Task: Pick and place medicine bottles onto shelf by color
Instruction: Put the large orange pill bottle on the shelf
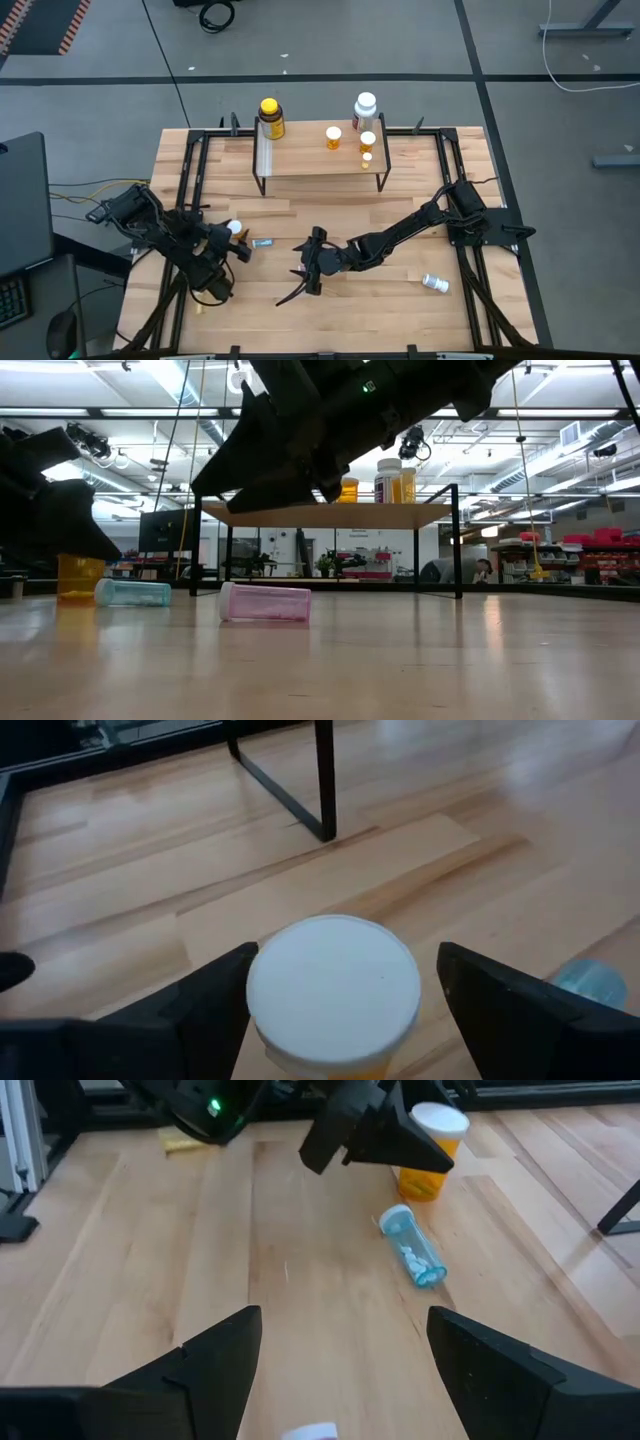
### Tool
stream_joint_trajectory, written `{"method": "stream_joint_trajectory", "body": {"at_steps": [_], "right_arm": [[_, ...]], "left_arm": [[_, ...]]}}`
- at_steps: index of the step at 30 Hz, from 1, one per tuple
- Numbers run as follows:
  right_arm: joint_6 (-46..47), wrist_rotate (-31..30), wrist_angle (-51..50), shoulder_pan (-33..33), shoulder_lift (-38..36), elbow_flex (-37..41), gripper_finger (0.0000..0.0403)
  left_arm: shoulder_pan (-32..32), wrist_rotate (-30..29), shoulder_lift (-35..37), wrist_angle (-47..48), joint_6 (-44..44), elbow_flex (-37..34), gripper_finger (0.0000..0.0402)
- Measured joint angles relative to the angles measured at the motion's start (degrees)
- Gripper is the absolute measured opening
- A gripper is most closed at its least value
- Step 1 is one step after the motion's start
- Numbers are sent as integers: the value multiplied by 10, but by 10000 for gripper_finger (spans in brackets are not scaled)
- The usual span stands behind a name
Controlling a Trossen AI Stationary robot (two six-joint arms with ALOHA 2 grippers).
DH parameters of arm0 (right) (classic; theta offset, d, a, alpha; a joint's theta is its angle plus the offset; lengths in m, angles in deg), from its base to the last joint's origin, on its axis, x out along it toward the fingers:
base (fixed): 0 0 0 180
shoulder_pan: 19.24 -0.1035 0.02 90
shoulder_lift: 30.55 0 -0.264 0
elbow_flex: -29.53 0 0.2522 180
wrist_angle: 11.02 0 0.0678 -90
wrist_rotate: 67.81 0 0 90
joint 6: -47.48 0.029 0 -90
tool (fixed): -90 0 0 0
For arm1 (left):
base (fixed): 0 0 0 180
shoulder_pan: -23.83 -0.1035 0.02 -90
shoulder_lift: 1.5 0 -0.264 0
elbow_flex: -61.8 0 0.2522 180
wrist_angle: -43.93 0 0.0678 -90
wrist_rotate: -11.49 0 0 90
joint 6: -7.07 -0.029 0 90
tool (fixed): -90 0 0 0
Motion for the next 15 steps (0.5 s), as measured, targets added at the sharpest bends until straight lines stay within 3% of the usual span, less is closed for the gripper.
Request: {"method": "stream_joint_trajectory", "body": {"at_steps": [5,15], "right_arm": [[3,0,-9,-1,0,0,293],[1,-22,-38,-13,-28,0,293]], "left_arm": [[-5,1,0,-14,0,0,286],[-5,1,0,-15,0,0,196]]}}
